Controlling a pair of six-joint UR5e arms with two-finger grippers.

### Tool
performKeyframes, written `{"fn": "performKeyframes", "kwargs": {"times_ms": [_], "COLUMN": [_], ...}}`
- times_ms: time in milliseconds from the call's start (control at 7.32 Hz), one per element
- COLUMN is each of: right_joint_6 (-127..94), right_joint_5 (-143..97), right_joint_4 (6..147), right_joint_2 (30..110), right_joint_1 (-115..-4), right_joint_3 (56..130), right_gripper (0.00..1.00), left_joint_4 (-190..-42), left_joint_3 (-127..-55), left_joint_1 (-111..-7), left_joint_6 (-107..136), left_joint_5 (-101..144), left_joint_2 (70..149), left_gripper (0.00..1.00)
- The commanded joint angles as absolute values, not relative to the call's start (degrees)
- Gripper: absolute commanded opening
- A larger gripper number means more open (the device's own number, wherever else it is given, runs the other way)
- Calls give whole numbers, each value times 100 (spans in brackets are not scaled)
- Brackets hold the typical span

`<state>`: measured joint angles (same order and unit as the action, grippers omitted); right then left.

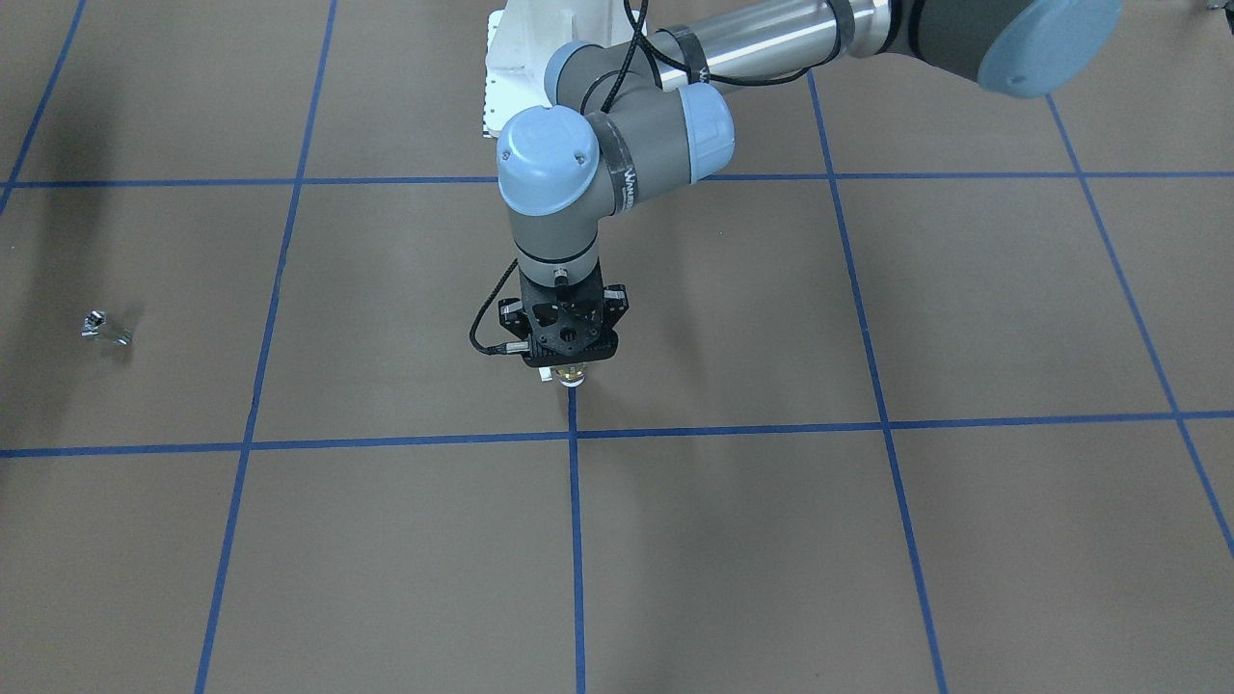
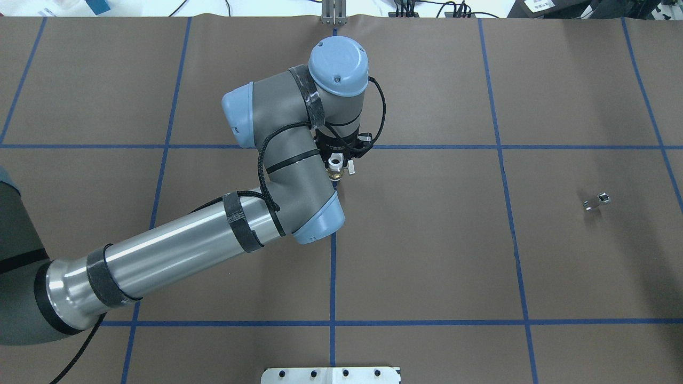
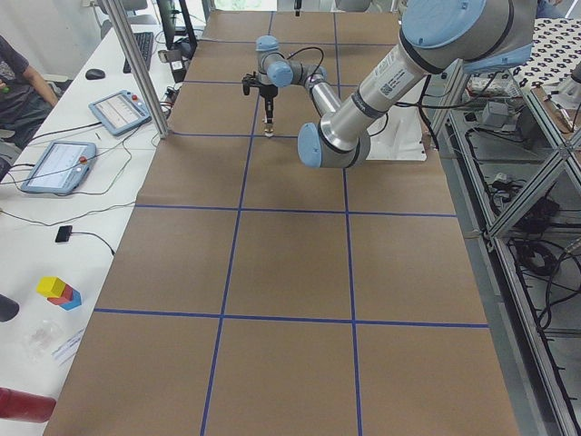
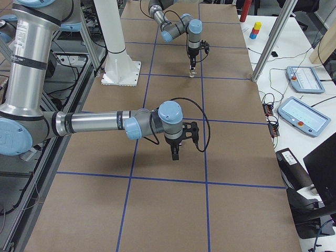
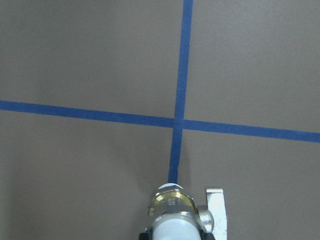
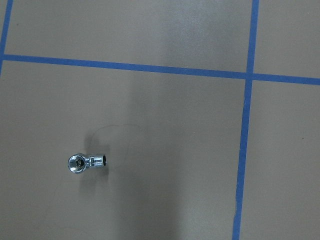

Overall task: Assemble PPR valve and pipe with both arms
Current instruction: 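Lower the valve upright at the table centre and open the left gripper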

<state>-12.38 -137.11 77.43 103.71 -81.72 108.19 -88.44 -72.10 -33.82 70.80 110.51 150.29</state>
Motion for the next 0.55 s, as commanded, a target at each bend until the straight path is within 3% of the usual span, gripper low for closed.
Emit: {"fn": "performKeyframes", "kwargs": {"times_ms": [0,410], "right_joint_6": [-1239,-1239], "right_joint_5": [-13711,-13711], "right_joint_4": [7743,7743], "right_joint_2": [10371,10371], "right_joint_1": [-8165,-8156], "right_joint_3": [10819,10819], "right_gripper": [100,100], "left_joint_4": [-8877,-8877], "left_joint_3": [-7172,-7128], "left_joint_1": [-3375,-3375], "left_joint_6": [7084,7084], "left_joint_5": [11057,11057], "left_joint_2": [15029,15029], "left_gripper": [0,0]}}
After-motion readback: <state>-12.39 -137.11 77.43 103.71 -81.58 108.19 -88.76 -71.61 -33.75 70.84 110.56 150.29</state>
